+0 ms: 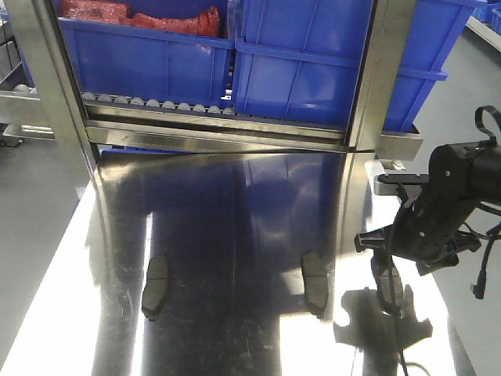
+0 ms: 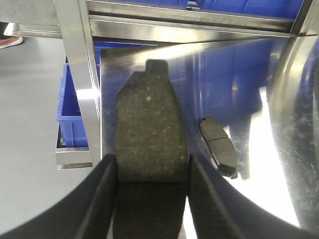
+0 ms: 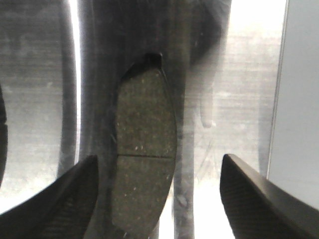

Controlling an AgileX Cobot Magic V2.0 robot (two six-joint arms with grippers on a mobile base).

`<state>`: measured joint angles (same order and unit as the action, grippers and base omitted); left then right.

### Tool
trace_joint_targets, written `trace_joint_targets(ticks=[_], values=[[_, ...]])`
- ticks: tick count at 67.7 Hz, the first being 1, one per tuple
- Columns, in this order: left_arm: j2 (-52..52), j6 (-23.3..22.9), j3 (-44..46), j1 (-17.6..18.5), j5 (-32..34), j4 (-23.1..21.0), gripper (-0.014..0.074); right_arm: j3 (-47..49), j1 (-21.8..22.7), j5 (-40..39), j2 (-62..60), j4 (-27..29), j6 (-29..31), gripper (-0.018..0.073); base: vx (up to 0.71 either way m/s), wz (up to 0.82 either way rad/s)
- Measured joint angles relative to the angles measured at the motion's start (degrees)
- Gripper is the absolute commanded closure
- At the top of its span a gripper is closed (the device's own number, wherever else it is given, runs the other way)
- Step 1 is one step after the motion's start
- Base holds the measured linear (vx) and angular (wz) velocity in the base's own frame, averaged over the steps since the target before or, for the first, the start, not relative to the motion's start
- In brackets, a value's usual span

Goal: Move and align brake pads A on conveyor
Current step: 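Lower the right gripper over the outermost brake pad on its side, then close the right gripper on the brake pad and lift it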

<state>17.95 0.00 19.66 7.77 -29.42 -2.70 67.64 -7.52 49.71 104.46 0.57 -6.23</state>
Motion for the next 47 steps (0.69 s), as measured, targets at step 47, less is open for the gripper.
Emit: trace_joint_targets(ticks=[47], values=[[0.0, 0.0, 0.0, 0.0, 0.0, 0.0, 0.0603, 1.4, 0.0, 0.2, 4.3, 0.8, 0.3, 0.0088, 0.00, 0.00]])
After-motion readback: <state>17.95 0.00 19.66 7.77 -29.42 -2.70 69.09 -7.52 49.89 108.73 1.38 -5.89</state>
